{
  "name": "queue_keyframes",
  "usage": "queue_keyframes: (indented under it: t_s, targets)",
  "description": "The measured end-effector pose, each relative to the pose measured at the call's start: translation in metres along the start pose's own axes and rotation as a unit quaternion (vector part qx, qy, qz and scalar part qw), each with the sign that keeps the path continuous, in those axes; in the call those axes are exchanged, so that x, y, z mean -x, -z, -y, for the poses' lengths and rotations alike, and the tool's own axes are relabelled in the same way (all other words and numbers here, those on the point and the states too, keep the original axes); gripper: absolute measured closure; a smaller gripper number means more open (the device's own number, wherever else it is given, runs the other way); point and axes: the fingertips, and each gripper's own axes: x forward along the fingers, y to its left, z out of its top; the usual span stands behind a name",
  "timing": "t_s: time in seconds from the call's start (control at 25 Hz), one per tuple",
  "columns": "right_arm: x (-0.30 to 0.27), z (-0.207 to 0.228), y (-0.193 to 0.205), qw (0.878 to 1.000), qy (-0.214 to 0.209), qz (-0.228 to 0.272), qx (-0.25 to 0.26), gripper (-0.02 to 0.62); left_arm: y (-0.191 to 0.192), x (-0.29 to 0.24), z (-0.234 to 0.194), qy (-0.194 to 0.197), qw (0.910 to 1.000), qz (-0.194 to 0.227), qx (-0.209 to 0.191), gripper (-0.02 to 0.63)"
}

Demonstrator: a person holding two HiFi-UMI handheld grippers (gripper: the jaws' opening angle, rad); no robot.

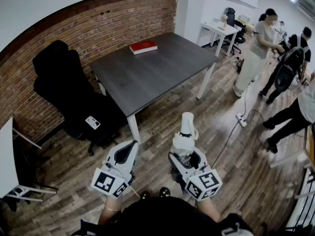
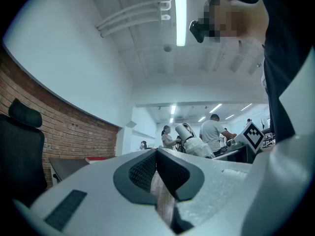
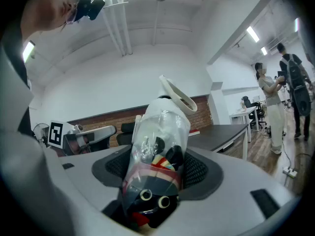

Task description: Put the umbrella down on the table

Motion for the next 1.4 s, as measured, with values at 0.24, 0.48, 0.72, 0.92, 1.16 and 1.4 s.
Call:
queue_keyframes:
  t_s: [0.24, 0.48, 0.72, 0.92, 1.16, 1.4]
  targets:
    - [-0.005, 0.003, 0.003, 1.0, 0.0, -0.002, -0.001, 0.308, 0.003, -0.001, -0.005, -0.003, 1.0, -0.001, -0.002, 0.609]
    - [-0.005, 0.005, 0.007, 1.0, 0.002, -0.003, -0.004, 0.308, 0.005, -0.001, -0.007, -0.005, 1.0, -0.002, -0.003, 0.609]
    - [-0.008, 0.014, 0.007, 1.0, 0.005, -0.002, -0.017, 0.308, 0.008, -0.006, -0.01, -0.009, 0.9999, -0.006, -0.004, 0.609]
    - [-0.013, 0.023, 0.006, 1.0, 0.005, -0.01, -0.023, 0.308, 0.011, -0.009, -0.014, -0.015, 0.9998, -0.013, -0.003, 0.609]
    - [-0.021, 0.033, 0.002, 1.0, -0.006, -0.007, -0.026, 0.307, 0.008, -0.016, -0.015, -0.025, 0.9995, -0.014, -0.015, 0.609]
    - [-0.028, 0.046, -0.004, 0.999, -0.023, -0.004, -0.026, 0.307, 0.005, -0.023, -0.015, -0.046, 0.9985, -0.011, -0.027, 0.609]
